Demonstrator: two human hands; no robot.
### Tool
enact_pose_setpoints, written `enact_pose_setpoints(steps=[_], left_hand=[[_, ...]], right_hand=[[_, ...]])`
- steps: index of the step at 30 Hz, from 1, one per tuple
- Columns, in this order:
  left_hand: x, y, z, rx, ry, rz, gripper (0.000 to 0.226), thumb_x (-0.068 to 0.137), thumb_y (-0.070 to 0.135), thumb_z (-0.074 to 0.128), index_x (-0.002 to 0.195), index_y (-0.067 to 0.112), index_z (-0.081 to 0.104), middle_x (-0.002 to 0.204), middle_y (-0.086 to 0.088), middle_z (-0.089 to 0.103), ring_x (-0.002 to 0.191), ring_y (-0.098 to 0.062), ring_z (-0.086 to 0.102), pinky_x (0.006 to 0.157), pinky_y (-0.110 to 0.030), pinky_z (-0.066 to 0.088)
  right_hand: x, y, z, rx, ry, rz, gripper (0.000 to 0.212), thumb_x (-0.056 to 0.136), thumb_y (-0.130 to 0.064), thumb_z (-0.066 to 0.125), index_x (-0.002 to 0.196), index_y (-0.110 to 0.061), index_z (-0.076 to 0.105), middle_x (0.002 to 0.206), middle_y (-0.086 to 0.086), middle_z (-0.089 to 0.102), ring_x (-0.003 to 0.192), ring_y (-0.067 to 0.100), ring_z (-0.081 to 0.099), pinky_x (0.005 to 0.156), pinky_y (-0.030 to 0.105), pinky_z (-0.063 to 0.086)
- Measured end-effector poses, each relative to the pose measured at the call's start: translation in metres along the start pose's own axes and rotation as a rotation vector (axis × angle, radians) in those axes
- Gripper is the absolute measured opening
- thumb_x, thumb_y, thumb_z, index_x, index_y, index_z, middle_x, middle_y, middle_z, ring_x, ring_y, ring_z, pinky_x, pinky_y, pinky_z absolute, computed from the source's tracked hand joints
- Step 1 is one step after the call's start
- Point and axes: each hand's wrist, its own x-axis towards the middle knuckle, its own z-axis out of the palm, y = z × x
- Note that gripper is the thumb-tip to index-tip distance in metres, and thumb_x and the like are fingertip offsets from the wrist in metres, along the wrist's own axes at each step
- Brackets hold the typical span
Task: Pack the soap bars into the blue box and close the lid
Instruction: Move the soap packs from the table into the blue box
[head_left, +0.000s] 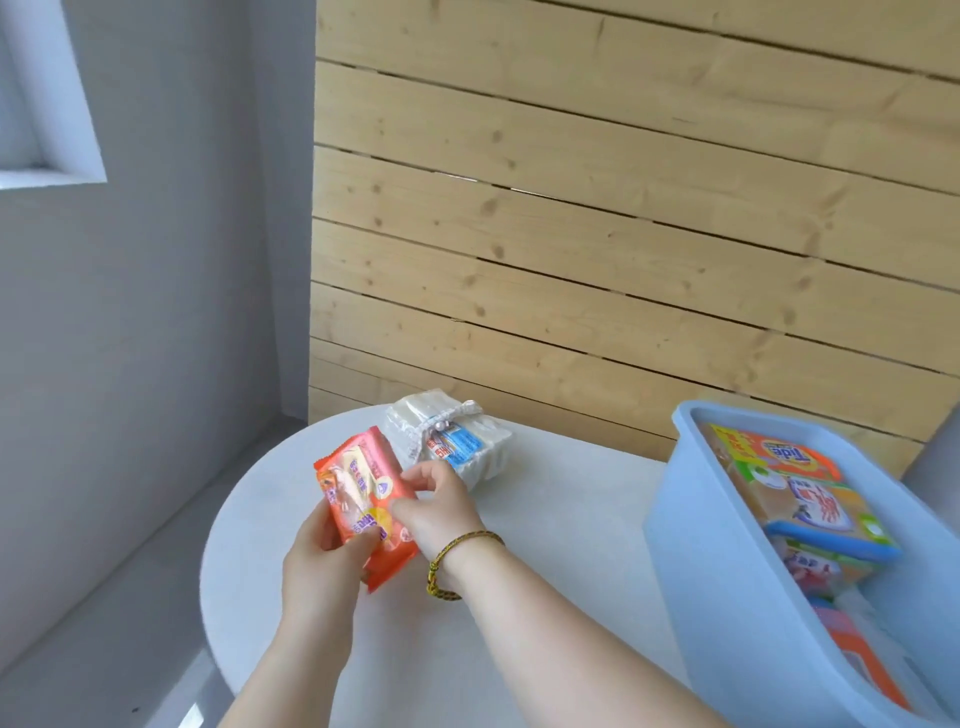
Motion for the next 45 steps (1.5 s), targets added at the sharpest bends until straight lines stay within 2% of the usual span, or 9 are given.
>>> enact_pose_setpoints(steps=[7, 12, 15, 22, 24, 27, 32, 37, 45], left_hand=[[-0.044, 0.028, 0.067, 0.047, -0.337, 0.161, 0.040, 0.080, -0.006, 0.050, 0.113, 0.014, 0.057, 0.093, -0.009, 0.065, 0.068, -0.013, 0.055, 0.046, -0.006, 0.042], [-0.088, 0.043, 0.123, -0.013, -0.522, 0.201, 0.029, 0.087, 0.007, 0.047, 0.111, 0.018, 0.059, 0.096, 0.004, 0.068, 0.073, 0.004, 0.061, 0.061, -0.005, 0.045], [-0.107, 0.045, 0.154, 0.019, -0.553, 0.180, 0.034, 0.089, 0.025, 0.045, 0.122, 0.024, 0.051, 0.119, 0.008, 0.059, 0.109, -0.004, 0.054, 0.093, -0.023, 0.041], [-0.122, 0.024, 0.219, 0.476, -0.602, 0.481, 0.047, 0.084, 0.020, 0.055, 0.127, 0.011, 0.042, 0.116, 0.009, 0.036, 0.114, -0.004, 0.035, 0.082, -0.005, 0.020], [-0.120, 0.016, 0.229, 0.610, -0.640, 0.546, 0.050, 0.080, 0.022, 0.058, 0.127, 0.012, 0.043, 0.129, 0.005, 0.040, 0.125, -0.013, 0.036, 0.097, -0.010, 0.023], [-0.114, 0.010, 0.239, 0.922, -0.678, 0.618, 0.066, 0.080, 0.032, 0.055, 0.138, 0.016, 0.027, 0.153, -0.004, 0.019, 0.140, -0.019, 0.016, 0.115, -0.032, 0.016], [-0.102, 0.020, 0.260, 1.354, -0.831, 0.872, 0.075, 0.081, 0.033, 0.051, 0.142, 0.020, 0.009, 0.155, -0.003, 0.008, 0.142, -0.019, 0.003, 0.115, -0.037, 0.001], [-0.088, 0.022, 0.277, 1.540, -0.893, 0.788, 0.084, 0.078, 0.043, 0.055, 0.141, 0.018, 0.007, 0.153, -0.004, 0.015, 0.142, -0.021, 0.010, 0.116, -0.041, 0.001], [-0.084, 0.014, 0.283, 1.699, -0.846, 0.821, 0.074, 0.085, 0.032, 0.052, 0.141, 0.013, 0.008, 0.152, -0.005, 0.020, 0.141, -0.022, 0.013, 0.115, -0.041, 0.002]], right_hand=[[-0.048, -0.041, -0.090, -0.263, 0.156, -0.171, 0.059, 0.085, -0.023, 0.057, 0.138, -0.022, 0.031, 0.132, 0.001, 0.052, 0.119, 0.022, 0.051, 0.100, 0.031, 0.040], [-0.090, -0.051, -0.165, -0.399, 0.294, -0.245, 0.059, 0.085, -0.019, 0.056, 0.138, -0.027, 0.032, 0.133, -0.002, 0.052, 0.115, 0.019, 0.053, 0.089, 0.024, 0.043], [-0.117, -0.052, -0.215, -0.424, 0.425, -0.279, 0.057, 0.084, -0.018, 0.059, 0.135, -0.027, 0.037, 0.125, -0.002, 0.057, 0.113, 0.019, 0.056, 0.091, 0.025, 0.044], [-0.160, -0.023, -0.320, -0.754, 0.766, -0.076, 0.059, 0.085, -0.016, 0.056, 0.138, -0.026, 0.033, 0.133, 0.009, 0.053, 0.116, 0.030, 0.053, 0.091, 0.031, 0.042], [-0.159, -0.013, -0.332, -0.795, 0.761, 0.021, 0.060, 0.086, -0.017, 0.054, 0.141, -0.025, 0.030, 0.135, 0.012, 0.050, 0.118, 0.032, 0.051, 0.094, 0.033, 0.042], [-0.150, -0.001, -0.336, -0.857, 0.737, 0.100, 0.060, 0.087, -0.019, 0.051, 0.142, -0.025, 0.028, 0.136, 0.014, 0.046, 0.118, 0.035, 0.051, 0.094, 0.036, 0.043], [-0.126, 0.004, -0.332, -0.981, 0.697, 0.141, 0.058, 0.089, -0.025, 0.051, 0.142, -0.023, 0.026, 0.134, 0.014, 0.044, 0.114, 0.035, 0.054, 0.089, 0.038, 0.047], [-0.105, 0.010, -0.322, -1.111, 0.683, 0.186, 0.059, 0.086, -0.008, 0.051, 0.139, -0.019, 0.026, 0.132, 0.015, 0.039, 0.110, 0.035, 0.054, 0.076, 0.034, 0.044], [-0.092, 0.025, -0.317, -1.259, 0.668, 0.234, 0.052, 0.089, -0.009, 0.041, 0.139, -0.012, 0.028, 0.129, 0.016, 0.043, 0.117, 0.032, 0.044, 0.095, 0.036, 0.038]])
